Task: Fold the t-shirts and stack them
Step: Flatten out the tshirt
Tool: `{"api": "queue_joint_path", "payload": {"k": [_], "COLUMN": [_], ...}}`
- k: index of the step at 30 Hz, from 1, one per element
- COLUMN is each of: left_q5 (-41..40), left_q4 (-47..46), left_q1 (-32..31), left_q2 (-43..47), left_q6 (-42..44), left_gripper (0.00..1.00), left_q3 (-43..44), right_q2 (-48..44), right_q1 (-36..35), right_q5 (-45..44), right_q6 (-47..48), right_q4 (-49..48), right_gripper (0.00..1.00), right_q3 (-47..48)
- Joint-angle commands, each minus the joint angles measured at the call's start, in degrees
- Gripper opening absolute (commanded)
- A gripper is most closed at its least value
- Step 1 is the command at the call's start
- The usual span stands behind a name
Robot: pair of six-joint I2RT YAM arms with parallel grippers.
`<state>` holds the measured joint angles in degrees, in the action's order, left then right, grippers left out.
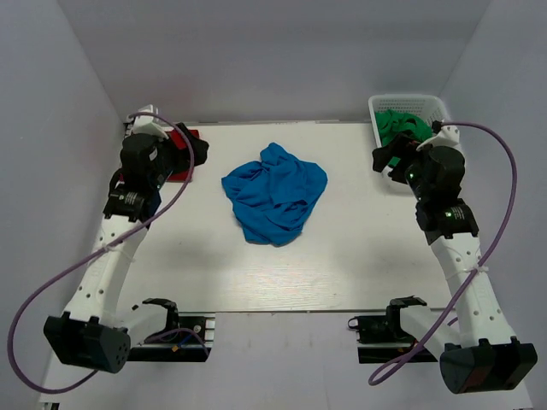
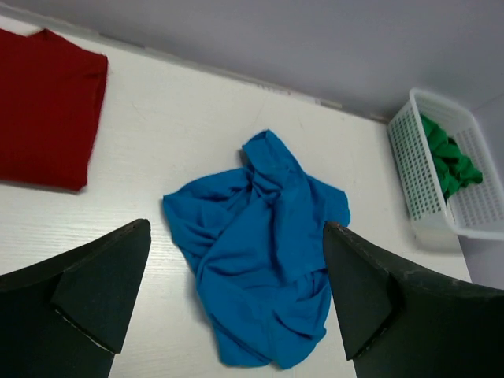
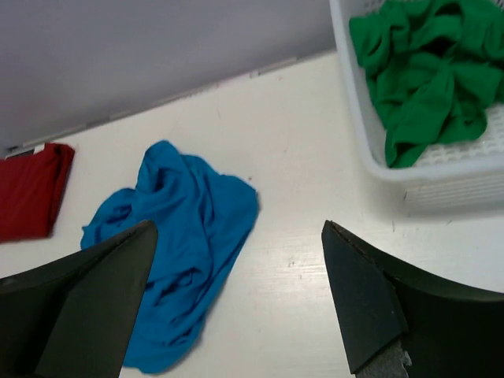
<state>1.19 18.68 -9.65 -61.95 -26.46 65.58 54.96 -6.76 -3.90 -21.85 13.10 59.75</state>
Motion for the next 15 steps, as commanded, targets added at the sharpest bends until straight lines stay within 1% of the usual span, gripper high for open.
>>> {"api": "queue_joint_path", "payload": {"k": [1, 2, 3, 4, 5, 6, 7, 10, 11, 12, 14, 15], "left_q5": [6.18, 8.8, 14.57, 16.8, 20.22, 20.78, 20.78, 19.47, 18.94, 18.94, 17.72, 17.1], "left_q4": [5.64, 6.63, 6.64, 5.68, 4.54, 3.57, 3.04, 3.99, 5.48, 6.62, 8.11, 8.91], "left_q1": [-0.55, -0.55, -1.07, -1.68, -1.69, -3.52, -4.4, -9.14, -10.46, -13.0, -15.13, -16.01], "left_q2": [-5.44, -7.89, -10.27, -14.73, -16.78, -18.8, -22.91, -29.69, -32.07, -36.61, -40.77, -44.53], "left_q6": [1.94, 2.55, 2.55, 2.55, 2.55, 1.86, 1.85, 1.85, 2.46, 2.99, 2.99, 3.51], "left_gripper": [0.96, 0.91, 0.88, 0.86, 0.86, 0.86, 0.86, 0.86, 0.86, 0.86, 0.86, 0.86], "left_q3": [5.33, 6.91, 7.97, 8.5, 8.51, 8.51, 8.51, 13.5, 15.17, 18.5, 21.76, 24.74], "right_q2": [-0.64, -0.73, -0.9, -0.38, -0.21, 0.23, 1.02, 4.18, 7.15, 9.79, 12.7, 16.81], "right_q1": [0.0, -0.09, 0.0, 0.0, 0.0, 0.0, -0.09, -0.09, -0.35, -0.27, -0.18, -0.27], "right_q5": [3.37, 3.11, 5.29, 6.0, 6.71, 6.97, 7.59, 9.87, 10.4, 12.84, 14.61, 15.49], "right_q6": [-1.44, 0.38, 1.53, 2.67, 3.64, 3.83, 4.0, 4.97, 5.23, 6.54, 6.99, 7.08], "right_q4": [2.89, 1.85, 1.06, 0.35, -1.57, -1.68, -2.63, -3.0, -3.08, -2.65, -1.59, -0.81], "right_gripper": [0.9, 0.9, 0.9, 0.9, 0.9, 0.9, 0.9, 0.9, 0.9, 0.9, 0.9, 0.9], "right_q3": [-0.24, -0.77, -2.16, -3.57, -4.54, -4.72, -5.16, -3.33, -2.8, -0.97, 0.63, 1.33]}}
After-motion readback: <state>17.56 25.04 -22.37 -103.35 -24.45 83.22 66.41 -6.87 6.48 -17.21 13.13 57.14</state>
